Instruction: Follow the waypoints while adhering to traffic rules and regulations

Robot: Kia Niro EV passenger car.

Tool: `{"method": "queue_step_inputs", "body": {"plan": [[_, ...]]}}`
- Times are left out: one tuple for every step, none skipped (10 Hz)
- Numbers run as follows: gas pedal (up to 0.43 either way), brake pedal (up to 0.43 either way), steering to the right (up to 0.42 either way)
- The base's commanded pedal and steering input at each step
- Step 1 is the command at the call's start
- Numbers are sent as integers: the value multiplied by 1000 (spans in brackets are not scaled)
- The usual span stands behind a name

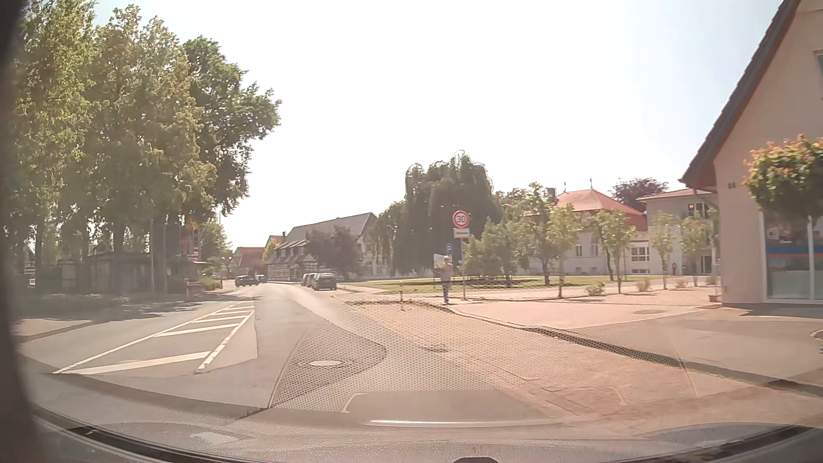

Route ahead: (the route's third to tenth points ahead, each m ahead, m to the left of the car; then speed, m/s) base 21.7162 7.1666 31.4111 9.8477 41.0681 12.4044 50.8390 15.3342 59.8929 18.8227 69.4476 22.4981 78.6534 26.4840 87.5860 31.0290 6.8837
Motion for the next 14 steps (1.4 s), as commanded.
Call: {"method": "queue_step_inputs", "body": {"plan": [[189,0,-232],[189,0,-220],[189,0,-200],[189,0,-181],[189,0,-165],[189,0,-140],[189,0,-119],[169,0,-96],[169,0,-80],[130,0,-67],[130,0,-56],[130,0,-51],[130,0,-45],[138,0,-35]]}}
